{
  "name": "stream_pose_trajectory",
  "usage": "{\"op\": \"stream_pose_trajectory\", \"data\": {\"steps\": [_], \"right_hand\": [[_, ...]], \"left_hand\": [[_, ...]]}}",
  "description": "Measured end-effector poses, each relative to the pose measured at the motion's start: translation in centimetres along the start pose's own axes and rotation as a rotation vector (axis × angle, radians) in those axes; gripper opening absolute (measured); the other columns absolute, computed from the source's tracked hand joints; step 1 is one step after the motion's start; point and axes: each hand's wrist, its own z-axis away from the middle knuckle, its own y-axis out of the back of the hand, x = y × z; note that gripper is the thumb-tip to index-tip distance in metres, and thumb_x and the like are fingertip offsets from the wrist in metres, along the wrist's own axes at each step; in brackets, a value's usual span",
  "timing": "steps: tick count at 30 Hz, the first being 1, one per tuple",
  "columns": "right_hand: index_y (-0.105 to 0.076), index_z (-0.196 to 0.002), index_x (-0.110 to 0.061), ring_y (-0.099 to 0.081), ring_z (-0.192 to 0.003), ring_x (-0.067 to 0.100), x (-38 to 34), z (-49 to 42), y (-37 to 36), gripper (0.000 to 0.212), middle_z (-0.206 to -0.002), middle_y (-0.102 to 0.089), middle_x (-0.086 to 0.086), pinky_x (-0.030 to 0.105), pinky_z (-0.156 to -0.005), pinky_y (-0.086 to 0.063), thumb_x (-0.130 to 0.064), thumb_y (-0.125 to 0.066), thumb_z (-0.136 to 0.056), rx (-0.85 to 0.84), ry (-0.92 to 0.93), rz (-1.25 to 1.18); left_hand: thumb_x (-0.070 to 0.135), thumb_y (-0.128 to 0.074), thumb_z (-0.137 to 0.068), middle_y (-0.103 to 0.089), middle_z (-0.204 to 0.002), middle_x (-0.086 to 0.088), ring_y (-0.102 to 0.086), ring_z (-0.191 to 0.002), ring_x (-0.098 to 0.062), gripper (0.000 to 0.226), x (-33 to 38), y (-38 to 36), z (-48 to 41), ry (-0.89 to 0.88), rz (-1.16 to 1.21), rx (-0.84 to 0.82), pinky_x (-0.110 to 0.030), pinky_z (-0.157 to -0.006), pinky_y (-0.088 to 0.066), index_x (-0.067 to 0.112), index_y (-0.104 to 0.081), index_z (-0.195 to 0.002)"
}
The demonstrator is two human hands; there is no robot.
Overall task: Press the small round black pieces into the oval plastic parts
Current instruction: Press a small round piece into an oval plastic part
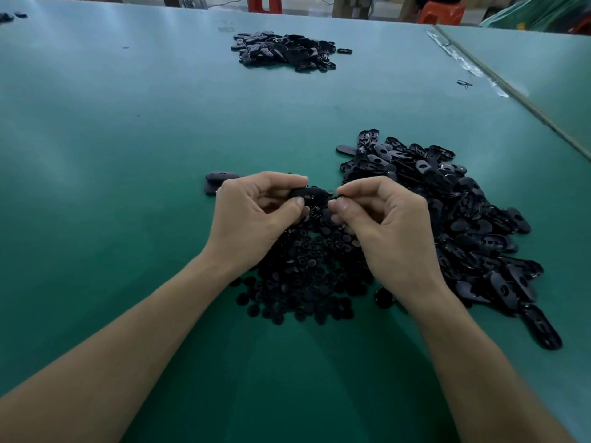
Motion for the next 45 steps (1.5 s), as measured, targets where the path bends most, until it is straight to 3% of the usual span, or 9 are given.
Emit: {"op": "stream_pose_trajectory", "data": {"steps": [3,7,12,18,22,24,29,34,45], "right_hand": [[-0.07,-0.088,-0.023,-0.072,-0.075,0.009,-0.1,-0.2,0.1,0.014,-0.08,-0.076,-0.004,0.027,-0.072,-0.055,-0.009,-0.073,-0.09,0.009,-0.032,-0.078],[-0.074,-0.087,-0.019,-0.063,-0.067,0.002,-0.2,-0.4,0.3,0.013,-0.073,-0.071,-0.009,0.014,-0.064,-0.048,-0.006,-0.074,-0.088,0.012,-0.063,-0.181],[-0.074,-0.092,-0.016,-0.067,-0.07,0.008,-0.1,-0.3,0.4,0.012,-0.074,-0.073,-0.001,0.017,-0.061,-0.05,-0.005,-0.072,-0.089,-0.013,-0.178,-0.272],[-0.073,-0.098,-0.017,-0.066,-0.07,0.008,-0.2,-0.3,0.2,0.015,-0.074,-0.073,-0.002,0.016,-0.06,-0.05,-0.004,-0.07,-0.091,-0.031,-0.213,-0.319],[-0.075,-0.095,-0.017,-0.066,-0.069,0.006,-0.3,-0.2,0.0,0.016,-0.074,-0.073,-0.002,0.015,-0.061,-0.05,-0.003,-0.07,-0.091,-0.04,-0.201,-0.282],[-0.075,-0.094,-0.016,-0.067,-0.069,0.006,-0.3,0.0,-0.1,0.014,-0.074,-0.073,-0.001,0.015,-0.061,-0.05,-0.003,-0.07,-0.09,-0.048,-0.195,-0.266],[-0.075,-0.092,-0.015,-0.066,-0.068,0.007,-0.4,0.1,-0.3,0.013,-0.074,-0.073,0.0,0.014,-0.061,-0.049,-0.003,-0.071,-0.09,-0.04,-0.169,-0.252],[-0.075,-0.092,-0.017,-0.068,-0.067,0.008,-0.4,0.2,-0.5,0.013,-0.075,-0.074,0.002,0.013,-0.061,-0.048,-0.004,-0.073,-0.089,-0.017,-0.135,-0.219],[-0.075,-0.086,-0.021,-0.072,-0.07,0.01,-0.4,0.4,-1.2,0.014,-0.076,-0.076,-0.004,0.021,-0.067,-0.052,-0.007,-0.076,-0.086,0.033,-0.072,-0.106]], "left_hand": [[0.011,-0.072,-0.079,-0.078,-0.081,0.008,-0.077,-0.076,-0.014,0.024,-0.1,0.0,0.0,-0.011,-0.01,-0.01,-0.023,-0.073,-0.06,0.028,-0.074,-0.096],[0.013,-0.074,-0.079,-0.077,-0.081,0.007,-0.077,-0.076,-0.017,0.023,-0.2,0.0,0.0,-0.044,-0.013,-0.005,-0.029,-0.075,-0.062,0.03,-0.074,-0.094],[0.009,-0.078,-0.08,-0.073,-0.076,0.008,-0.076,-0.07,-0.02,0.02,0.0,0.0,0.0,-0.063,0.057,0.039,-0.027,-0.067,-0.06,0.022,-0.065,-0.087],[0.012,-0.07,-0.087,-0.056,-0.086,0.01,-0.052,-0.069,0.0,0.041,0.1,-0.2,0.0,-0.154,-0.099,-0.044,-0.014,-0.062,-0.043,0.036,-0.062,-0.119],[0.014,-0.069,-0.092,-0.066,-0.091,-0.007,-0.05,-0.061,-0.013,0.029,0.1,-0.1,-0.2,-0.189,-0.171,-0.029,-0.018,-0.057,-0.038,0.037,-0.069,-0.109],[0.015,-0.072,-0.089,-0.068,-0.082,0.003,-0.047,-0.056,-0.003,0.025,0.2,-0.1,0.0,-0.18,-0.141,-0.011,-0.014,-0.054,-0.037,0.036,-0.07,-0.101],[0.01,-0.076,-0.084,-0.072,-0.078,0.002,-0.067,-0.067,-0.02,0.022,0.2,-0.1,0.0,-0.121,-0.058,0.027,-0.029,-0.06,-0.051,0.026,-0.062,-0.09],[0.011,-0.076,-0.084,-0.076,-0.084,-0.003,-0.07,-0.069,-0.013,0.028,0.3,0.1,0.0,-0.086,-0.007,0.032,-0.023,-0.068,-0.056,0.028,-0.066,-0.103],[0.012,-0.068,-0.088,-0.078,-0.086,0.007,-0.076,-0.079,-0.011,0.014,0.5,-0.5,0.4,-0.054,0.032,-0.007,-0.023,-0.073,-0.06,0.022,-0.073,-0.096]]}}
